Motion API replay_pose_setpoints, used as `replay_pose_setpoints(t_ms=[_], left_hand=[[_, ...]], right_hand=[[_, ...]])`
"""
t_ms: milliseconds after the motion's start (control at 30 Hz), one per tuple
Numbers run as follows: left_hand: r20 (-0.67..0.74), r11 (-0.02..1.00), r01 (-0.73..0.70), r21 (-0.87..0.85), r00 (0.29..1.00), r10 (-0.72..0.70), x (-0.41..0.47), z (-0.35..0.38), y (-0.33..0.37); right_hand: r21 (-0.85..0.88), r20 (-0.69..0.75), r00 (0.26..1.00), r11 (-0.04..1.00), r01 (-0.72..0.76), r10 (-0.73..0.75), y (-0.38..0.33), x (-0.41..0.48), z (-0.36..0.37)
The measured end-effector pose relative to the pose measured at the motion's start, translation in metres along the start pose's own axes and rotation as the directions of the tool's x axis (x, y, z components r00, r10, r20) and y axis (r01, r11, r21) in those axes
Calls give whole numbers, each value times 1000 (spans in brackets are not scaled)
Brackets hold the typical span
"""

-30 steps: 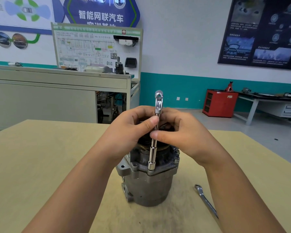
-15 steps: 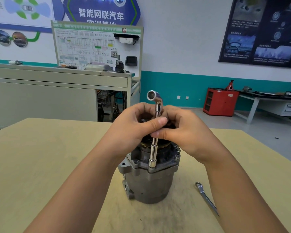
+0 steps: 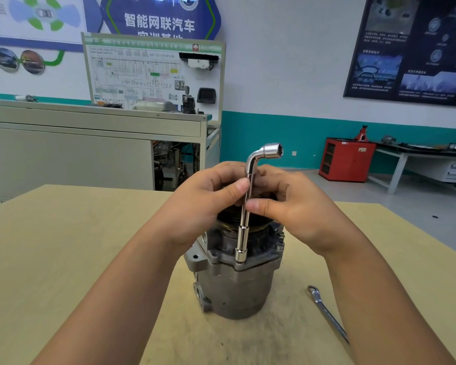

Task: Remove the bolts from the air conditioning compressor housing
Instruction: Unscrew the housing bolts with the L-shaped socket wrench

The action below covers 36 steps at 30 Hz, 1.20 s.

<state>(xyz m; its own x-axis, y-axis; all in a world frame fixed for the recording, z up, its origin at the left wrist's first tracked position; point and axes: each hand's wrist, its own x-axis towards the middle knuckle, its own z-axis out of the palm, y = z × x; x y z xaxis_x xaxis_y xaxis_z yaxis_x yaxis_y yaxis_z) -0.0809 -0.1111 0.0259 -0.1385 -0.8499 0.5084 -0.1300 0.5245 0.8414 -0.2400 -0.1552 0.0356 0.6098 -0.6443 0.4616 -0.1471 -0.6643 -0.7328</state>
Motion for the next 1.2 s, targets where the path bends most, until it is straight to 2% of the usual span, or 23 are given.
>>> replay_pose_setpoints(t_ms=[133, 367, 633, 900, 1200], left_hand=[[-20, 1000, 13, 9, 1000, -13, 1, 0, 0], [-61, 997, 16, -70, 998, -20, 1, 4, 0], [-87, 991, 13, -133, 996, -24, 1, 6, 0], [-122, 987, -15, -161, 993, -5, 4, 8, 0], [-19, 997, -10, -73, 1000, 8, 1, 3, 2]], right_hand=[[28, 11, 1000, 1000, 5, -6, -1, -1, -1], [99, -20, 1000, 995, -21, 23, 4, 0, -3], [-51, -43, 999, 999, -14, 12, -3, -1, 0], [-42, -15, 1000, 999, 15, -15, 0, 0, -2], [11, 4, 1000, 1000, 0, 0, 1, 0, -3]])
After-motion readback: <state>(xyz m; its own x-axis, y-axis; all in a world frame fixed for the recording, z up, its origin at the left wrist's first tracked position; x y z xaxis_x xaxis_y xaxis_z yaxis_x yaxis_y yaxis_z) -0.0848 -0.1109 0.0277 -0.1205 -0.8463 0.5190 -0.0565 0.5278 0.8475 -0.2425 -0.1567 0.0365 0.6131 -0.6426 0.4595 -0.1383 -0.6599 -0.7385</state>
